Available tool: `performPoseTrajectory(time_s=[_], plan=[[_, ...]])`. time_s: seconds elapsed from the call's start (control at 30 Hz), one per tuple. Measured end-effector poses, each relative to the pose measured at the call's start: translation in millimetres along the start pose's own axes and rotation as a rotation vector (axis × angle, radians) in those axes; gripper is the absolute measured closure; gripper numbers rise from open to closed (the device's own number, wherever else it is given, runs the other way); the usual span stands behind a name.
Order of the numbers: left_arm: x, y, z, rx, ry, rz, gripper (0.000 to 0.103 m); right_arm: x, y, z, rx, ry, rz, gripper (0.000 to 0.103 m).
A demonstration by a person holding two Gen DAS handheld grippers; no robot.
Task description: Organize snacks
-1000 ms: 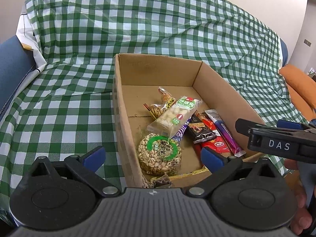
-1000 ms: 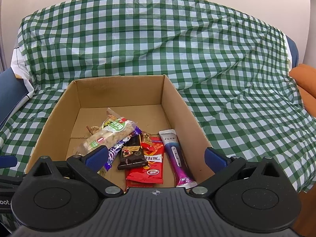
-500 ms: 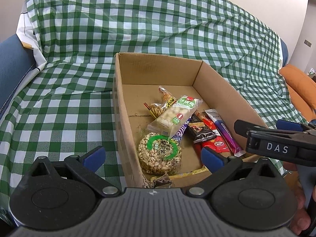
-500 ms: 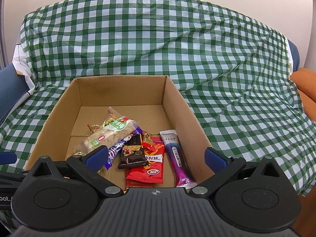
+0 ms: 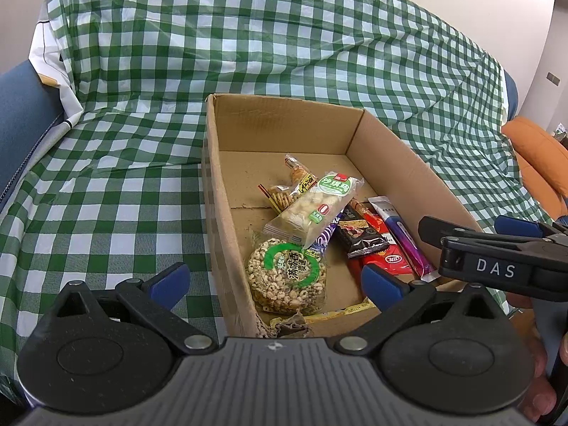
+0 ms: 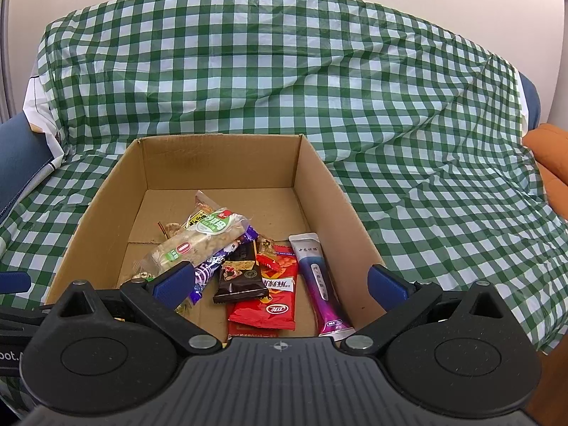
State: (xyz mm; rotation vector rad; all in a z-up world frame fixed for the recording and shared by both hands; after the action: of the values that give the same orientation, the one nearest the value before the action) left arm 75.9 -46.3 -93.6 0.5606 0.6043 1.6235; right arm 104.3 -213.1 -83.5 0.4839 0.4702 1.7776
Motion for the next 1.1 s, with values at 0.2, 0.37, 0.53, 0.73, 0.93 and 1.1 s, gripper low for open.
performPoseTrajectory(time_s=[0.2,0.37,0.53,0.73,0.93,1.1], plan=[[-0.3,0.5,0.0,0.001,0.000,0.000,0.000,0.0,0.0,0.1,0.000,0.000,0.000,0.001],[0.1,0.4,0.8,-0.003,0.001,0.002,0.000,-0.1,0.1,0.1,0.000,0.000,0.000,0.001],[0.3,0.2,1.4,-0.005,-0.001,0.000,0.000,0.4,-1.2,-0.4,0.000,0.007,0.002,0.001],[0.6,0.6,2.2,-0.007,0.001,-0.002,0.000,0.3,-1.7,-0.7,-0.001,0.005,0.003,0.001],[0.6,0.5,2.6,-0.008,0.001,-0.002,0.000,-0.5,-1.6,-0.5,-0.001,0.011,0.005,0.001],[0.6,0.5,2.4,-0.008,0.001,-0.002,0.000,-1.3,-1.1,-0.2,-0.002,0.013,0.006,0.001]])
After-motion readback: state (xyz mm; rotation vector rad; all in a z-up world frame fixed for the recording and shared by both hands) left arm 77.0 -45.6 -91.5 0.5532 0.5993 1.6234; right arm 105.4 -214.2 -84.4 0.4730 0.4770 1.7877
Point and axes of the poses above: each gripper's, at about its wrist camera, not at the fingertips, and y roughly against the way its jaws point, x to its left, z to its top, the point moved 9 cm from there along -y, roughly the way its jaws point, and after that the axes turned 12 degrees about z, right-handed, at the moved point
